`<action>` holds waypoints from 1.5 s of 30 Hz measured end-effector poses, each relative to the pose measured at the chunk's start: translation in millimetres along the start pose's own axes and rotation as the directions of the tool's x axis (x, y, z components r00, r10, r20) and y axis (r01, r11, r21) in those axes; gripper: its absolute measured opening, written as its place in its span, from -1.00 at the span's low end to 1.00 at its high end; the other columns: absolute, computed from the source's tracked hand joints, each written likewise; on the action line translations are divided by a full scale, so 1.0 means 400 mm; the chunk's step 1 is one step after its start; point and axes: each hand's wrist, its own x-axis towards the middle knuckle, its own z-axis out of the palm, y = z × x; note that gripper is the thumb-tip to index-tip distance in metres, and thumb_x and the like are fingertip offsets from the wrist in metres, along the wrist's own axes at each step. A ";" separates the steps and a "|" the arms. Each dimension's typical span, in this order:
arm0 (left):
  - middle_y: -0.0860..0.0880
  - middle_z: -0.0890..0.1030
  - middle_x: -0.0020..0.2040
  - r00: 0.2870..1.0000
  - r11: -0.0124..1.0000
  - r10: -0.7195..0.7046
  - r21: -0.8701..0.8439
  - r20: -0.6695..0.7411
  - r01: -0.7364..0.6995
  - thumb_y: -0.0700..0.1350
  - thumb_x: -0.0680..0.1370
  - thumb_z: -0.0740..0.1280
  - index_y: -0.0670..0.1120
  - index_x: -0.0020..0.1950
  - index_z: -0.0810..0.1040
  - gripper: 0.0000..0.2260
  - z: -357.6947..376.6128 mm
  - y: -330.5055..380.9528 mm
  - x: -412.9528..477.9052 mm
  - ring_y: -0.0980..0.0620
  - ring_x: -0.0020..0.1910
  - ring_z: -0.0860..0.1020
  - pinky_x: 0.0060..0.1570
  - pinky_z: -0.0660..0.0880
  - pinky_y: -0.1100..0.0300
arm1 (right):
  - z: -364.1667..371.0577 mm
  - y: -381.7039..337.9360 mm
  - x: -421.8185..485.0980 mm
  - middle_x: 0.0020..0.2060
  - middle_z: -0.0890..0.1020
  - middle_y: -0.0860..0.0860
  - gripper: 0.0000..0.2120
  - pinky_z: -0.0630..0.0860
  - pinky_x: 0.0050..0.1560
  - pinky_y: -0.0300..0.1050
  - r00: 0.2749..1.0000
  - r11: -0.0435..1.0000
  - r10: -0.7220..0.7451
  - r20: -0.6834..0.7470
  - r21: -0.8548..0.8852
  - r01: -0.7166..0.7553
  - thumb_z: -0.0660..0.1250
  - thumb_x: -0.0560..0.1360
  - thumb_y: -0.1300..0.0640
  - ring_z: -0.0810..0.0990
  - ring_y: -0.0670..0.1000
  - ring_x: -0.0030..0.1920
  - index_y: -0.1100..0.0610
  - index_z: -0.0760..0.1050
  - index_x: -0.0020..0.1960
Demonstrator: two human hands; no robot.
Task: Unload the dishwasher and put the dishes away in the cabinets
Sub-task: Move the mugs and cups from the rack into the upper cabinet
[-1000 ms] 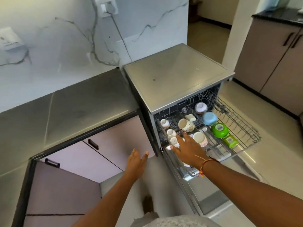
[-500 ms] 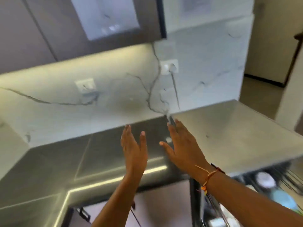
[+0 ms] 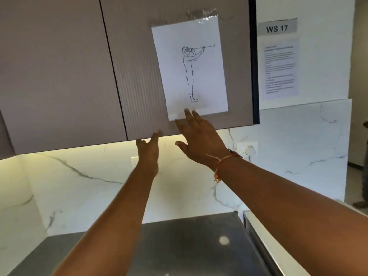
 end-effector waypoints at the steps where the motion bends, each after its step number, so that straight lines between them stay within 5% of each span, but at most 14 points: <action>1: -0.02 0.46 0.34 1.000 0.992 -0.012 -0.126 0.008 0.013 -0.08 0.55 0.41 -0.05 0.44 0.29 -0.48 -0.006 0.009 0.027 -0.04 0.33 0.43 0.26 0.36 0.10 | 0.006 -0.001 0.031 0.61 -0.06 0.10 -0.33 0.10 0.53 0.22 1.000 1.000 -0.013 0.027 -0.023 0.014 0.13 0.60 -0.24 -0.06 0.20 0.59 -0.01 0.02 0.61; 6: -0.15 0.60 0.20 0.983 0.870 -0.181 -0.468 -0.009 0.156 -0.30 0.48 0.41 -0.20 0.25 0.51 -0.65 -0.043 0.018 0.114 -0.07 0.18 0.58 0.29 0.47 0.00 | 0.041 -0.021 0.127 0.61 -0.08 0.07 -0.31 0.06 0.53 0.22 0.989 0.990 -0.096 0.113 -0.096 0.107 0.15 0.60 -0.24 -0.09 0.21 0.59 -0.03 -0.01 0.61; 12: -0.18 0.60 0.07 0.960 0.748 -0.250 -0.605 0.124 0.273 -0.33 0.53 0.33 -0.23 -0.02 0.56 -0.93 -0.092 0.016 0.100 -0.13 0.24 0.57 0.28 0.48 -0.03 | 0.061 -0.035 0.153 0.61 -0.06 0.05 -0.29 0.11 0.51 0.25 0.983 0.993 -0.085 0.163 -0.069 0.097 0.13 0.59 -0.28 -0.03 0.26 0.58 -0.06 -0.06 0.61; 18: -0.15 0.62 0.06 0.966 0.692 -0.214 -0.676 0.143 0.253 -0.29 0.55 0.31 -0.20 0.08 0.53 -0.88 -0.109 0.009 0.047 -0.09 0.29 0.55 0.29 0.48 -0.01 | 0.062 -0.082 0.114 0.61 -0.10 0.09 -0.27 0.14 0.48 0.29 0.989 0.994 -0.063 0.135 -0.083 0.074 0.15 0.57 -0.30 -0.10 0.36 0.56 -0.10 -0.05 0.61; 25: -0.10 0.65 0.18 0.987 0.693 -0.123 -0.702 0.107 0.162 -0.25 0.57 0.31 -0.18 0.30 0.52 -0.71 -0.151 0.027 -0.119 -0.03 0.21 0.60 0.15 0.56 0.05 | -0.049 -0.138 0.023 0.58 -0.06 0.25 -0.29 0.18 0.45 0.33 0.991 0.993 -0.090 0.096 -0.064 0.097 0.12 0.57 -0.31 0.05 0.47 0.50 -0.14 -0.09 0.59; 30: -0.13 0.66 0.13 0.992 0.718 -0.101 -0.685 0.074 0.124 -0.24 0.59 0.30 -0.15 0.27 0.53 -0.75 -0.145 0.081 -0.315 -0.05 0.12 0.64 0.17 0.56 0.04 | -0.168 -0.179 -0.090 0.57 0.03 0.26 -0.25 0.24 0.44 0.26 0.999 0.998 -0.045 0.029 0.049 0.044 0.12 0.56 -0.33 0.16 0.40 0.50 -0.13 -0.15 0.59; 34: -0.19 0.65 0.11 0.985 0.708 -0.079 -0.687 0.153 0.163 -0.33 0.60 0.21 -0.15 0.22 0.55 -0.75 -0.114 0.129 -0.500 0.00 -0.11 0.58 -0.07 0.59 0.18 | -0.293 -0.181 -0.217 0.60 -0.07 0.17 -0.21 0.28 0.44 0.20 0.985 0.977 -0.172 -0.035 0.124 0.175 0.13 0.55 -0.34 0.12 0.33 0.54 -0.13 -0.22 0.59; 39: -0.13 0.68 0.02 0.982 0.904 -0.048 -0.412 0.180 0.119 -0.17 0.66 0.19 -0.09 0.01 0.59 -0.83 -0.008 0.168 -0.718 -0.13 0.02 0.62 0.14 0.56 0.02 | -0.455 -0.139 -0.383 0.61 -0.11 0.07 -0.06 0.39 0.37 0.04 0.984 0.968 -0.095 -0.151 0.217 0.127 0.26 0.52 -0.29 0.19 0.20 0.54 -0.02 -0.31 0.59; 42: -0.09 0.69 -0.07 0.950 0.953 0.090 -0.303 0.300 0.005 -0.25 0.65 0.17 -0.12 -0.10 0.58 -0.77 0.061 0.182 -0.821 -0.08 0.00 0.65 0.16 0.56 -0.01 | -0.537 -0.059 -0.485 0.57 0.17 0.12 -0.04 0.48 0.12 -0.24 0.976 0.974 -0.017 -0.216 0.217 0.065 0.37 0.55 -0.11 0.52 0.12 0.33 0.09 -0.29 0.59; 45: 0.02 0.68 0.09 0.892 0.979 0.201 -0.102 0.405 -0.174 -0.22 0.64 0.22 -0.02 0.03 0.64 -0.79 0.130 0.170 -0.868 0.03 0.13 0.62 0.23 0.53 0.01 | -0.598 0.030 -0.565 0.34 0.50 0.17 -0.07 0.56 -0.17 -0.25 0.969 0.987 0.125 -0.213 0.122 -0.101 0.38 0.56 -0.03 0.67 0.06 -0.08 0.15 -0.23 0.60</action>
